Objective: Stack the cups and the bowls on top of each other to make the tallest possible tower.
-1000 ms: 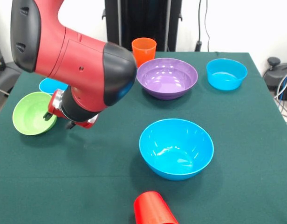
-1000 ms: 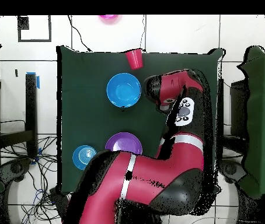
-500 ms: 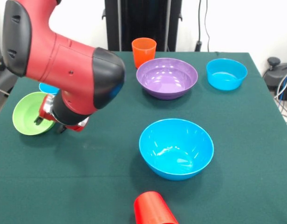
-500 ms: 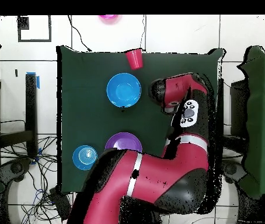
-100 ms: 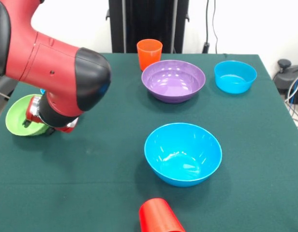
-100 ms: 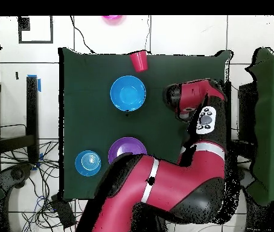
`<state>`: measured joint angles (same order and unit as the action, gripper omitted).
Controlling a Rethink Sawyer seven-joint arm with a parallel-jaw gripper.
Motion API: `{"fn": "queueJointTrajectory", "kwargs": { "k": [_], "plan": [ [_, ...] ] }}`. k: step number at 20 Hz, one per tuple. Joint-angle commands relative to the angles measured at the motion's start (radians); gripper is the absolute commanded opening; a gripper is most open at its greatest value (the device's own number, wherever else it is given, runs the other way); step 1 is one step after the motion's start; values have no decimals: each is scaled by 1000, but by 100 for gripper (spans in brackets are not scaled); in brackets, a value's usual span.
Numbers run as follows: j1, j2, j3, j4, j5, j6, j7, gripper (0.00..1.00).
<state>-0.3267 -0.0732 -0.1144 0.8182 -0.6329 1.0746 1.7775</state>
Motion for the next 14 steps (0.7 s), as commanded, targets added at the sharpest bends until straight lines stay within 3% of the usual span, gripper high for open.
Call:
{"fn": "queueJointTrajectory", "kwargs": {
  "k": [1,14],
  "plan": [
    [-21,50,118,62,-38,-121,-266,0],
    [-20,25,100,64,-28,-96,-240,0]
  ]
}}
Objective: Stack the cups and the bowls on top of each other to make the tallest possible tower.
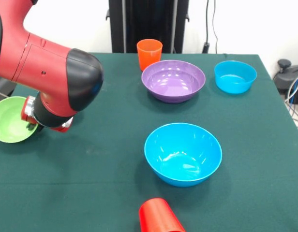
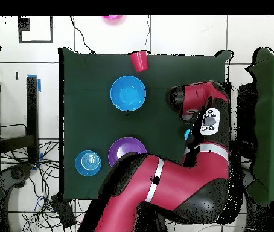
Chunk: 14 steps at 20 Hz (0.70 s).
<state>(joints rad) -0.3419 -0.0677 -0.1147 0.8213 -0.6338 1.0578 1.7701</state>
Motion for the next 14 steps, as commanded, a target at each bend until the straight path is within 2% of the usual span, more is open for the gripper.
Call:
{"fn": "queueJointTrajectory", "kwargs": {
  "k": [1,7,10,14],
  "plan": [
    [-1,16,97,58,-33,-85,-231,0],
    [46,-33,92,-24,-33,-64,-208,0],
    [97,-37,73,-111,-39,-33,-128,0],
    [138,5,79,-264,-25,51,-72,0]
  ]
}}
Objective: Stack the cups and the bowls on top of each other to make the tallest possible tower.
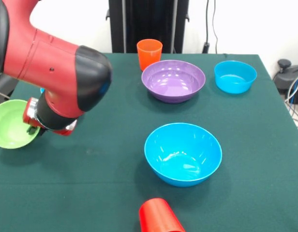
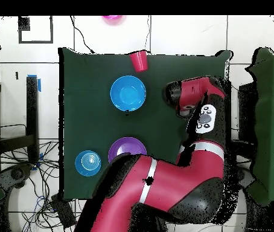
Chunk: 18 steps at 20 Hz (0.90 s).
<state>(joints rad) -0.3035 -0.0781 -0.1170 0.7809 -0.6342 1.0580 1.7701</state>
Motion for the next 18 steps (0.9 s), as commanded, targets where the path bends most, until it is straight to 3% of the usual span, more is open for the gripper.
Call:
{"fn": "queueJointTrajectory", "kwargs": {
  "k": [1,7,8,9,11,13,14,16,18],
  "plan": [
    [103,31,92,-264,-20,68,-83,0],
    [131,100,113,-453,14,172,-59,0],
    [131,110,117,-475,31,204,-34,0],
    [130,124,119,-499,63,245,83,0],
    [132,146,152,-539,95,243,118,0],
    [154,198,141,-626,77,296,168,0],
    [162,213,140,-647,74,282,220,0],
    [181,225,132,-677,72,305,229,0],
    [201,227,116,-693,74,324,320,0]
  ]
}}
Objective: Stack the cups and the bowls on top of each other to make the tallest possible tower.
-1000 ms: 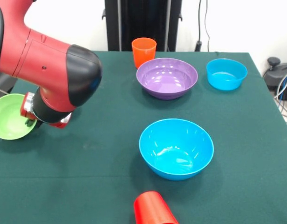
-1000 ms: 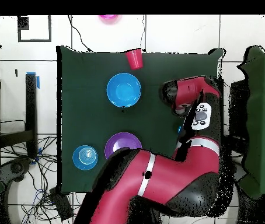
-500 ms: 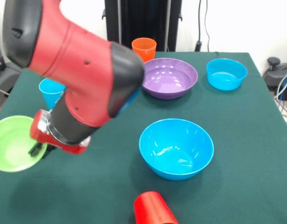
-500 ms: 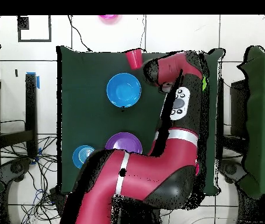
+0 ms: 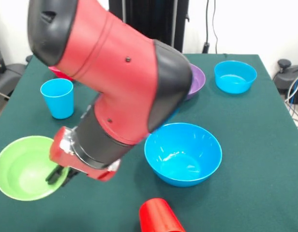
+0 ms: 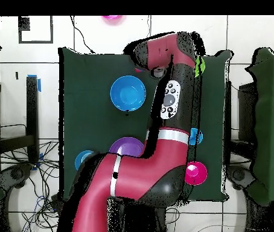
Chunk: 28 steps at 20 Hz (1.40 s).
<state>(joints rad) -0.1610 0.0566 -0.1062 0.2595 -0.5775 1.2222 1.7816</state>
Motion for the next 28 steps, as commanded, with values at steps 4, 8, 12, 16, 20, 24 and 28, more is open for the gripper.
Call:
{"fn": "queueJointTrajectory", "kwargs": {
  "k": [4,8,12,16,20,24,28],
  "plan": [
    [101,77,60,-151,22,248,402,0],
    [133,41,36,-95,43,278,472,0],
    [171,-15,1,-8,64,298,505,0],
    [199,-66,-27,58,94,312,547,0],
    [221,-92,-43,96,115,298,581,0],
    [241,-104,-64,123,129,273,601,0],
    [258,-127,-79,156,145,247,596,0]
  ]
}}
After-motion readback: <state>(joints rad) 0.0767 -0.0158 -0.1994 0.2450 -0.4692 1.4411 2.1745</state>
